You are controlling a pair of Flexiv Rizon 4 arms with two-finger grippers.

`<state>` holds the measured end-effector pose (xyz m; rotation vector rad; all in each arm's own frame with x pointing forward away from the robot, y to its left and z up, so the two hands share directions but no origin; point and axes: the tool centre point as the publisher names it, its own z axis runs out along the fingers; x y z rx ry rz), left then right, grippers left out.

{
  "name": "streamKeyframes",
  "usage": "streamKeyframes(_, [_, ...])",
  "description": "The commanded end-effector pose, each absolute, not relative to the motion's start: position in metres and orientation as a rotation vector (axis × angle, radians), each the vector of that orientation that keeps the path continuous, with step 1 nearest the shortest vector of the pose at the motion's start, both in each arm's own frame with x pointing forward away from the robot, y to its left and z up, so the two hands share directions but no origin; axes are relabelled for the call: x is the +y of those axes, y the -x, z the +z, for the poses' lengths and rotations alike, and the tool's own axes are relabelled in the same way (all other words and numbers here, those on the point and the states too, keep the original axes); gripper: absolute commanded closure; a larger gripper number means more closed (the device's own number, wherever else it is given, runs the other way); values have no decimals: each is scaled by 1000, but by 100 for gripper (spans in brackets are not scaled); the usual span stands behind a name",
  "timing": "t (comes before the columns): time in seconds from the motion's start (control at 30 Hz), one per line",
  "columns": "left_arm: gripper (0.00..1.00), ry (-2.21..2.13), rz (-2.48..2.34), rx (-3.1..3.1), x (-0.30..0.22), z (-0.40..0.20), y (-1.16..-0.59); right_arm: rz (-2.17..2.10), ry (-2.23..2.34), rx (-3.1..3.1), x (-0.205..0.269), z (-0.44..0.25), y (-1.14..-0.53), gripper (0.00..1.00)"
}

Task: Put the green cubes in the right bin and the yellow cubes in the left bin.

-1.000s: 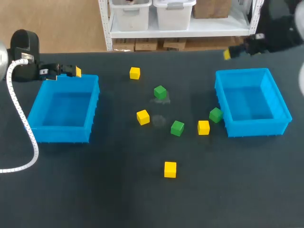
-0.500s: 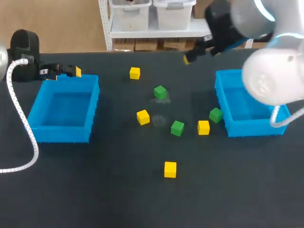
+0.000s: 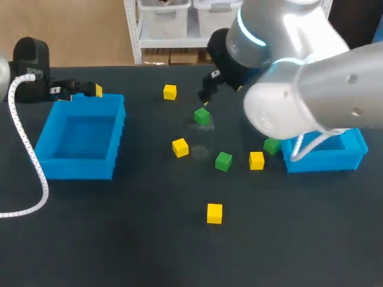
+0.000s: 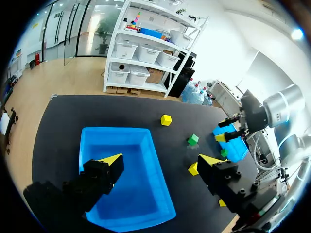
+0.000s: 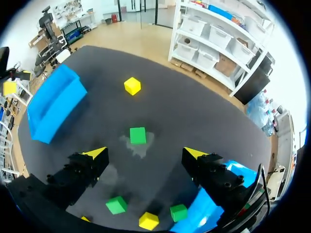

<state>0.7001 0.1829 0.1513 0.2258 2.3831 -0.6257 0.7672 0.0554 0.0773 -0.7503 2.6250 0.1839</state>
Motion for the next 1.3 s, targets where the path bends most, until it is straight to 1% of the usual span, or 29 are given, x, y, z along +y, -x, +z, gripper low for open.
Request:
streamKeyframes(0.03, [0,-230,-635,2375,185,150,-700,159,769,2673,72,49,-787,0])
streamKeyframes(0.4, [0,-230,-635,2375,185,150,-700,122,790,2730,82,7,-796,0])
streamKeyframes(0.73, [0,-230,-635,2375,185,150,-700,92,818,2744,88,-11,-797,0])
streamKeyframes(0.77, [0,-230,-635,2375,185,150,-700,91,817,2747,89,-13,-798,13])
streamKeyframes(0.8, [0,-230,-635,2375,185,150,-700,87,815,2750,90,-14,-798,40])
streamKeyframes(0.83, [0,-230,-635,2375,185,150,-700,79,814,2753,91,-16,-799,64])
streamKeyframes(0.9, [0,-230,-635,2375,185,150,-700,67,816,2760,92,-19,-798,85])
streamKeyframes(0.93, [0,-230,-635,2375,185,150,-700,64,818,2761,93,-20,-798,100])
streamKeyframes(1.13, [0,-230,-635,2375,185,150,-700,50,831,2764,91,-23,-794,100])
streamKeyframes(1.3, [0,-230,-635,2375,185,150,-700,52,820,2719,83,-1,-794,100])
